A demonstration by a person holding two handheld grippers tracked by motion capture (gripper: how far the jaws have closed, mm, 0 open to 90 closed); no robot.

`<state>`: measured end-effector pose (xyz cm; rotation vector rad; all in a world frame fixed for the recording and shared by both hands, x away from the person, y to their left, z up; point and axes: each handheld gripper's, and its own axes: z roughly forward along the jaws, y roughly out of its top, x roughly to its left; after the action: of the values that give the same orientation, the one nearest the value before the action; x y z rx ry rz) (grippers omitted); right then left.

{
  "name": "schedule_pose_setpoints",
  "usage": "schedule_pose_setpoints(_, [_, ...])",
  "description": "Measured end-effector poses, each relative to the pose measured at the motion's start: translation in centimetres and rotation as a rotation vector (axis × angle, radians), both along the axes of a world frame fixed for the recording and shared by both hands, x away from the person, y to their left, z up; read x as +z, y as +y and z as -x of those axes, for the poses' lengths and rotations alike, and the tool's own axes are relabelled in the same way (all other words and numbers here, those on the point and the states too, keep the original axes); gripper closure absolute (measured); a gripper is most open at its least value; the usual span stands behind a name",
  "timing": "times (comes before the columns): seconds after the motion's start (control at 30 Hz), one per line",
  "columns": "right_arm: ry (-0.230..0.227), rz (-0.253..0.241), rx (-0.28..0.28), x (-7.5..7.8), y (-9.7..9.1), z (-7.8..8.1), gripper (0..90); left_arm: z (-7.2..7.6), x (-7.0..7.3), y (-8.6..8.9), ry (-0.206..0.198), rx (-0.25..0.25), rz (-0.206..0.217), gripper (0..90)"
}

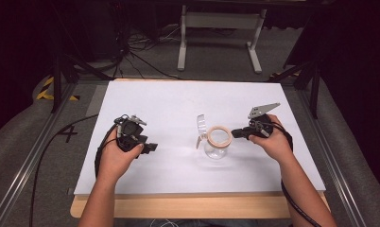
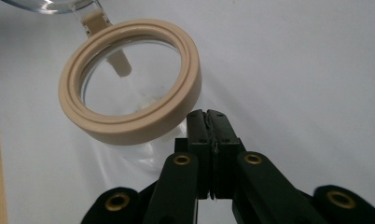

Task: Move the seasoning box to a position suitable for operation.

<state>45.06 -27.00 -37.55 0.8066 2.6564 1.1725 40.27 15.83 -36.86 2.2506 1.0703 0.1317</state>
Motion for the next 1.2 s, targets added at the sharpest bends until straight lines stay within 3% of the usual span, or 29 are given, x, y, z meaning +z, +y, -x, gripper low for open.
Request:
schedule_pose_setpoints(0.27, [0.000,-0.008,0.006,-0.2,0.3,0.0,89.5,0.2,0.3,0.0,-0.007,0.005,0.022,48.4])
schedule_pose_setpoints(0.63, [0.001,-0.048,-0.012,-1.0,0.4,-0.7,89.8,0.3,0.4,0.0,-0.010,-0.008,0.020,47.9])
schedule_pose_setpoints(1.2, [0.031,-0.015,-0.004,-2.3,1.0,-1.3,90.0,0.4,0.3,-0.2,0.001,-0.009,0.021,47.6])
